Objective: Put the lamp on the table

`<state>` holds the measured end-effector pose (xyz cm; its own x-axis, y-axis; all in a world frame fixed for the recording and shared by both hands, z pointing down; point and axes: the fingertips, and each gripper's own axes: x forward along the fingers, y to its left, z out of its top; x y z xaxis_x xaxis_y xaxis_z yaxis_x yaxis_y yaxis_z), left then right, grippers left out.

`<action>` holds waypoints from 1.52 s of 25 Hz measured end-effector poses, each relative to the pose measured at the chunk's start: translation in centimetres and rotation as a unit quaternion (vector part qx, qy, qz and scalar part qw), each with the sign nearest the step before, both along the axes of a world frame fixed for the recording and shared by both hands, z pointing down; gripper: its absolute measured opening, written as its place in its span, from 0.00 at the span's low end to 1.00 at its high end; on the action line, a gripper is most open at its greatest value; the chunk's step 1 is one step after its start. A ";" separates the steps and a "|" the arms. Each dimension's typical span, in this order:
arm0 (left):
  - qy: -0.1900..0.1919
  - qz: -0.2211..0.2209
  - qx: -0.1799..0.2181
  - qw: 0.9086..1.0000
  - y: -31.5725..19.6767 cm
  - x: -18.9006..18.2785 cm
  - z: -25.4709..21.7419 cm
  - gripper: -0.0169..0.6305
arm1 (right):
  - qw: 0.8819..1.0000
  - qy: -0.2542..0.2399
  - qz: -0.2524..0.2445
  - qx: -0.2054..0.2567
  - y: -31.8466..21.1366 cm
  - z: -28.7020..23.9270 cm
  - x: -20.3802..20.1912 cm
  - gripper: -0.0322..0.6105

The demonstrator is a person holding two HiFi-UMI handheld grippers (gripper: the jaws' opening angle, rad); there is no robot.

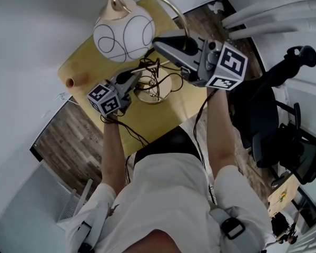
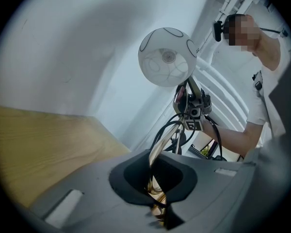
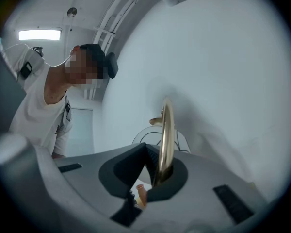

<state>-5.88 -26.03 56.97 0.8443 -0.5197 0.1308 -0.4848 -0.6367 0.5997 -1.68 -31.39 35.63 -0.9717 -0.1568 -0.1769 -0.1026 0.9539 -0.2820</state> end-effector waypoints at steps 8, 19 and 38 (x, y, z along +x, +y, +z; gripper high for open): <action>-0.009 0.005 -0.001 1.000 -0.8 0.7 2.2 0.03 | 1.000 0.006 -0.010 -0.001 -0.4 2.2 0.9 0.05; -0.010 0.005 -0.008 1.000 -0.7 0.6 4.6 0.03 | 1.000 0.020 -0.014 -0.003 -0.3 4.2 0.6 0.05; -0.010 0.000 -0.014 1.000 -0.4 0.7 6.0 0.04 | 0.999 0.033 -0.019 0.010 0.2 5.1 0.3 0.05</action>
